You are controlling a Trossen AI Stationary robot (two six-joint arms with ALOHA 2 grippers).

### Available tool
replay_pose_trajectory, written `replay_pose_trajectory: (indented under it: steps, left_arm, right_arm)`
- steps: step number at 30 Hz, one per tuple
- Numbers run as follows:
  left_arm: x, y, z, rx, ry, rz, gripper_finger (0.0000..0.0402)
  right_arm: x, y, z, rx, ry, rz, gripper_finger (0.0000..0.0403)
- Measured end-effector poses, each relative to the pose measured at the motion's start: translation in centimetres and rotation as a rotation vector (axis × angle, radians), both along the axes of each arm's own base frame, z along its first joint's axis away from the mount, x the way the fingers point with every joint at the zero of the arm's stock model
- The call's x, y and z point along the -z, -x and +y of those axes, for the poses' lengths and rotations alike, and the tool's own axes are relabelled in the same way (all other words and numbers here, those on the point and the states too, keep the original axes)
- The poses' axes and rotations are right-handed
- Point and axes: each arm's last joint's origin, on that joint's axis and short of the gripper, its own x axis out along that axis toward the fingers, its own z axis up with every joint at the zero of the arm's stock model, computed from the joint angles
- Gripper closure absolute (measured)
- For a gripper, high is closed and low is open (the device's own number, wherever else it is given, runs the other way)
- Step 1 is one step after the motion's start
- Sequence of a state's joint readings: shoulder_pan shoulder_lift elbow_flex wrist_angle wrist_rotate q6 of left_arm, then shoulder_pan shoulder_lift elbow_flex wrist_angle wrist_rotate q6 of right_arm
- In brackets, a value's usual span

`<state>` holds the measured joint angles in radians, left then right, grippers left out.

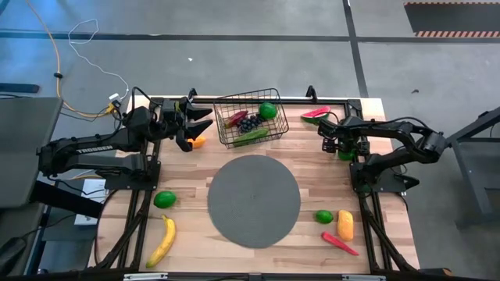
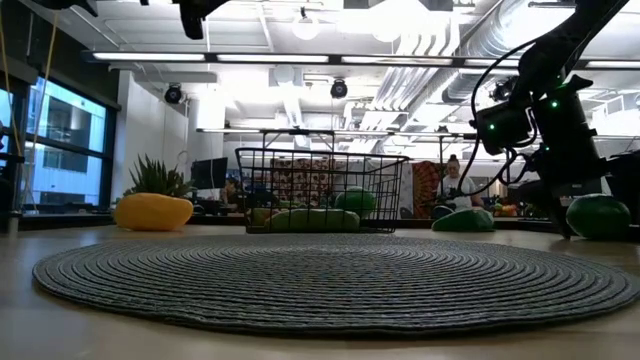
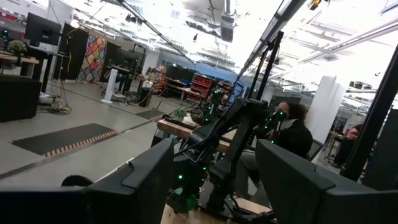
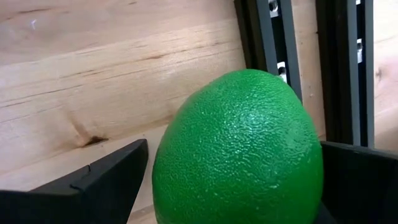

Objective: Build produce basket
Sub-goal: Put the green lime into the black wire basket

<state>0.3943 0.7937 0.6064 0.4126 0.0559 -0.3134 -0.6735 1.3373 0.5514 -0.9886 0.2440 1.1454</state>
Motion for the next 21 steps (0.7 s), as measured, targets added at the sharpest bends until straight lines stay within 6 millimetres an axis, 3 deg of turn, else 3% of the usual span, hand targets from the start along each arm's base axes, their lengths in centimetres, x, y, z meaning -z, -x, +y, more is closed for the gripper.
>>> replay_pose_trajectory:
  steps: [7,16,21]
  left_arm:
    - [0.01,0.00,0.00,0.000,-0.001,0.002,0.0186]
    - [0.01,0.00,0.00,0.000,-0.001,0.002,0.0186]
    - [0.02,0.00,0.00,0.000,-0.001,0.002,0.0186]
  right_arm:
    - [0.02,-0.02,-0.03,-0.002,0.004,0.000,0.0018]
    - [0.09,-0.17,-0.19,-0.010,0.028,-0.008,0.0087]
    - [-0.06,-0.24,-0.33,-0.071,0.038,-0.003,0.0099]
